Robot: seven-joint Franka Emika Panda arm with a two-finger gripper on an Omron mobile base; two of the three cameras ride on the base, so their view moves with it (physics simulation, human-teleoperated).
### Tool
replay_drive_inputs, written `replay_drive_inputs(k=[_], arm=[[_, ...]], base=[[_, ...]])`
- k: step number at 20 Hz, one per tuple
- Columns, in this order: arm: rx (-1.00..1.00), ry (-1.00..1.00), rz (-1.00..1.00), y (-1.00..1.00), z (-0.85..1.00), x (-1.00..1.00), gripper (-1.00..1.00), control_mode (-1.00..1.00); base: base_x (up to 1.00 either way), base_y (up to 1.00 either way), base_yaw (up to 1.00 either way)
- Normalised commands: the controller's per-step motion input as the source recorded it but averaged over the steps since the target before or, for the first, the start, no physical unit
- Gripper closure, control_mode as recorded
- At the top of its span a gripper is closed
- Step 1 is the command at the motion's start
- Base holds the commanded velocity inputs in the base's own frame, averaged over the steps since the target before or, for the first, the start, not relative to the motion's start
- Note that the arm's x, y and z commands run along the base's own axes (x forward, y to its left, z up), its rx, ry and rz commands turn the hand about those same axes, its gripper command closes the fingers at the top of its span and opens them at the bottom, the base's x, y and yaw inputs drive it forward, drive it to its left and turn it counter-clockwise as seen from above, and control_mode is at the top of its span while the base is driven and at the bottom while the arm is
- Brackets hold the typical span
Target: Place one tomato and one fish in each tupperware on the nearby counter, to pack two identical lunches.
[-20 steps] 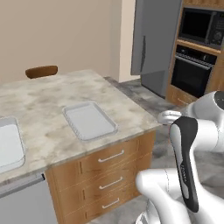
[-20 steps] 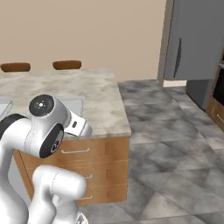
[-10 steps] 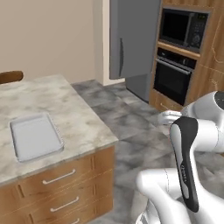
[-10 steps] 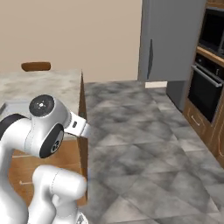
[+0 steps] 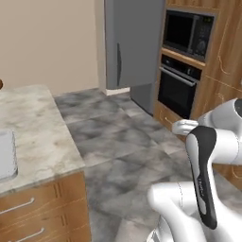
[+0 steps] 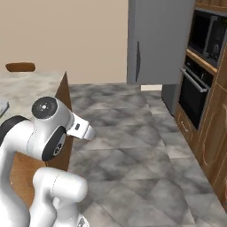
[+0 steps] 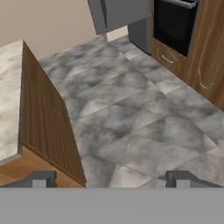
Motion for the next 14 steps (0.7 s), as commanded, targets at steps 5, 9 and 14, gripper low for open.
replay_drive_inputs(k=[5,9,14], arm=[[0.00,0.00,0.00,0.00,0.00,0.00,-1.00,1.00],[0.00,0.00,0.00,0.00,0.00,0.00,-1.00,1.00],[0.00,0.00,0.00,0.00,0.00,0.00,-1.00,1.00]], base=[[0.69,-0.01,0.29],[0.83,-0.28,0.28],[0.92,-0.49,0.13]])
